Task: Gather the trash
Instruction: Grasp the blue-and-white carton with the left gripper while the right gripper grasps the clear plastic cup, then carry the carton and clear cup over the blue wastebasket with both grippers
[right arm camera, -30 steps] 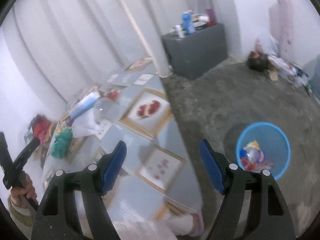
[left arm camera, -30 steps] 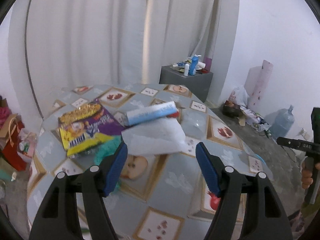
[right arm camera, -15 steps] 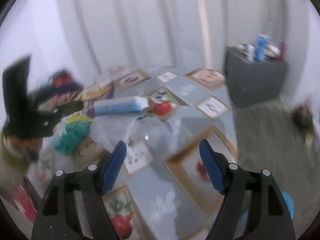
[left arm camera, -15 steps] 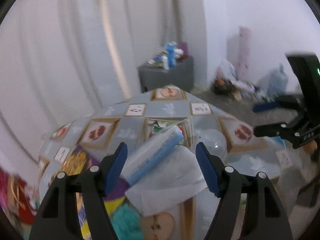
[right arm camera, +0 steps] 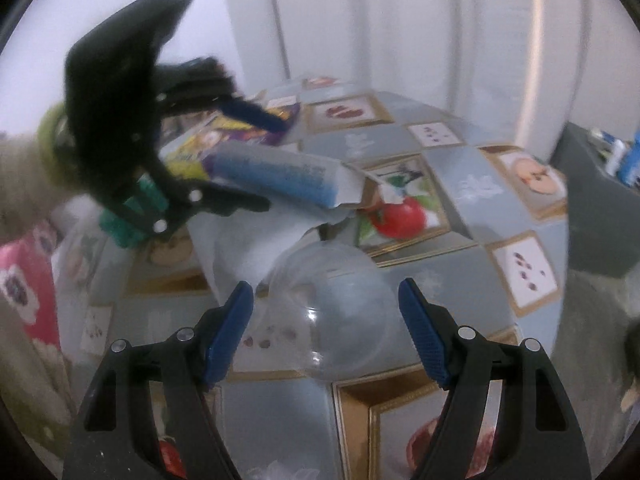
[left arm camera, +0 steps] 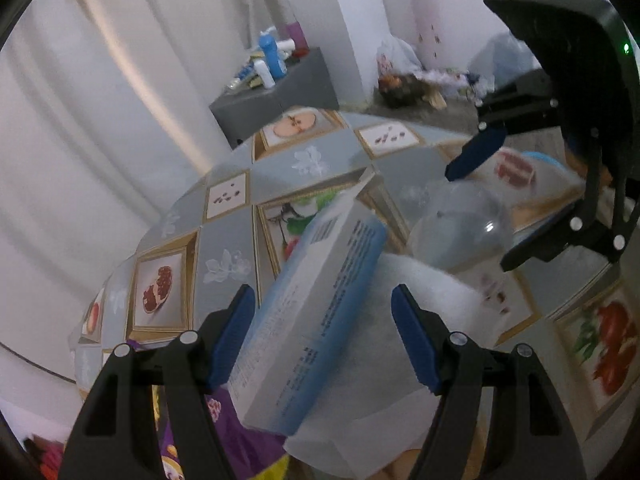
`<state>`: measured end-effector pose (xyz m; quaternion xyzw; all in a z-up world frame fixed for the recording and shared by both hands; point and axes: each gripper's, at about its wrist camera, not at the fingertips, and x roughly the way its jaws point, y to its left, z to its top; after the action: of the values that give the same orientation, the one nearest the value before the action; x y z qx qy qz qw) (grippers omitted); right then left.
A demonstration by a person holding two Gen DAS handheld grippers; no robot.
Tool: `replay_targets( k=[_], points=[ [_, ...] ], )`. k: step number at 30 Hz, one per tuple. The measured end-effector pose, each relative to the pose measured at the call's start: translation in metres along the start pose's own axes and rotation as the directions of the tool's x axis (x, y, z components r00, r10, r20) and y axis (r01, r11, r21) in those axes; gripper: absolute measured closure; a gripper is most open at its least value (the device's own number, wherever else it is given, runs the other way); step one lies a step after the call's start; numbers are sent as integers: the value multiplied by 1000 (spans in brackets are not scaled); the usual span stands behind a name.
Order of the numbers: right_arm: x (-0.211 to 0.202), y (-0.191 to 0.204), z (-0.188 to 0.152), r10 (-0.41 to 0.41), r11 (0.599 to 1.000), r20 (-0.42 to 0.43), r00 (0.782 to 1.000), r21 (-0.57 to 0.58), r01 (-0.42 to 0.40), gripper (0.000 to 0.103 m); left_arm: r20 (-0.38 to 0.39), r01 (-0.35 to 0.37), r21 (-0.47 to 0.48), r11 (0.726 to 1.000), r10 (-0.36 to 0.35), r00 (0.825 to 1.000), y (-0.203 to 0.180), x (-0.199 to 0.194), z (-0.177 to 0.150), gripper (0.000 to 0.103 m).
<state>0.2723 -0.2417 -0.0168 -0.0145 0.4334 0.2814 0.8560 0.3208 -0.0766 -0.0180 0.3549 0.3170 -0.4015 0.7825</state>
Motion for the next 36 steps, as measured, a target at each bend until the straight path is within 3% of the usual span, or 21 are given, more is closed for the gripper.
replay_targets(
  k=[5, 23, 26, 36],
  points=[
    [10, -5, -4, 20, 1000, -11, 1000, -4, -20, 33, -39, 1, 2, 1000, -1, 999, 5, 13, 1, 34],
    [18, -8, -5, 25, 1000, -8, 1000, -9, -25, 36, -38, 17, -15, 1000, -18, 999, 6, 17, 2, 39],
    [18, -8, -5, 29, 1000, -9, 1000, -8, -30, 36, -37, 30, -19, 999, -31, 999, 6, 17, 2, 46],
    [17, -8, -6, 39, 999, -7, 999, -9, -39, 37, -21, 29, -35, 999, -30, 999, 11, 14, 3, 58]
  ],
)
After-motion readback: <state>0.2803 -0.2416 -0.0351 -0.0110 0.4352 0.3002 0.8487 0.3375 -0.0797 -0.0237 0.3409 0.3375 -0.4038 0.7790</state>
